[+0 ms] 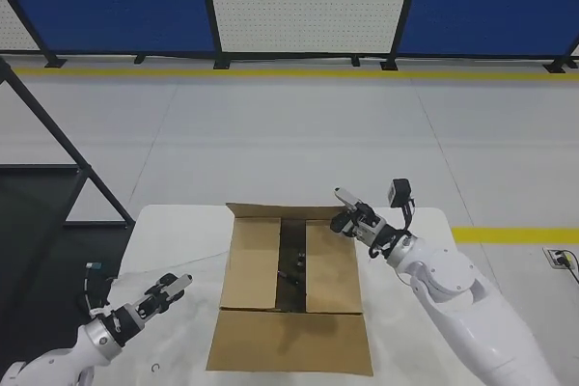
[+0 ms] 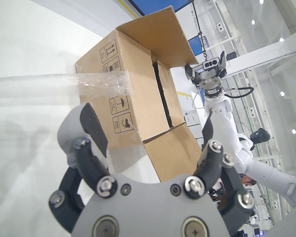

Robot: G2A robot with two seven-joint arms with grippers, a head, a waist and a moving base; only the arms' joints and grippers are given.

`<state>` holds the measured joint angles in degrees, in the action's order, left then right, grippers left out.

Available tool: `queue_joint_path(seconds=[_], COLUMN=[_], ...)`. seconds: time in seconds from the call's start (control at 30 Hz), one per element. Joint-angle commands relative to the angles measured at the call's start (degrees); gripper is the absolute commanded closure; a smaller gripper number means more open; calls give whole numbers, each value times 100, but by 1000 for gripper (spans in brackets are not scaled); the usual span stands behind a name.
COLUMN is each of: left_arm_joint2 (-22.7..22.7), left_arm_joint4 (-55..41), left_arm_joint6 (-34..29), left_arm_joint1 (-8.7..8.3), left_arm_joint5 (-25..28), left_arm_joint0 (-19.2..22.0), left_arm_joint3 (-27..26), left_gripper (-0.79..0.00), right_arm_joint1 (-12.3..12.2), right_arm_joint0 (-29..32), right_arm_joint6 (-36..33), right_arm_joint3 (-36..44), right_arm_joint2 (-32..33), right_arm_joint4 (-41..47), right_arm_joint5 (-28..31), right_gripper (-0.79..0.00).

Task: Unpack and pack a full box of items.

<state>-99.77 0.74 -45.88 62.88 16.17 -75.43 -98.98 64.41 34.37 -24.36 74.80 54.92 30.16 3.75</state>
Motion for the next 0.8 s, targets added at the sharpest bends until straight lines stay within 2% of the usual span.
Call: queue_joint_path(seconds=[0.0, 0.13, 0.4, 0.77], left_arm_joint2=[0, 0, 0, 0], left_arm_joint4=[0, 0, 0, 0], left_arm_joint6=[0, 0, 0, 0], left_arm_joint1=[0, 0, 0, 0], left_arm_joint5=[0, 0, 0, 0], left_arm_joint0=[0, 0, 0, 0], left_arm_joint3=[0, 0, 0, 0], left_gripper=[-785, -785, -785, -785], right_arm_joint1=[73, 300, 787, 1411], right_arm_joint0=[-67, -468, -1147, -1797], right_arm_joint6=[456, 1310, 1428, 1507], right_arm_joint3=[-113, -566, -1813, -3284], right_arm_joint2=[-40, -348, -789, -1452], right_arm_joint4=[163, 48, 708, 470], right_arm_joint5=[-117, -190, 188, -29], right_gripper=[-785, -785, -785, -785])
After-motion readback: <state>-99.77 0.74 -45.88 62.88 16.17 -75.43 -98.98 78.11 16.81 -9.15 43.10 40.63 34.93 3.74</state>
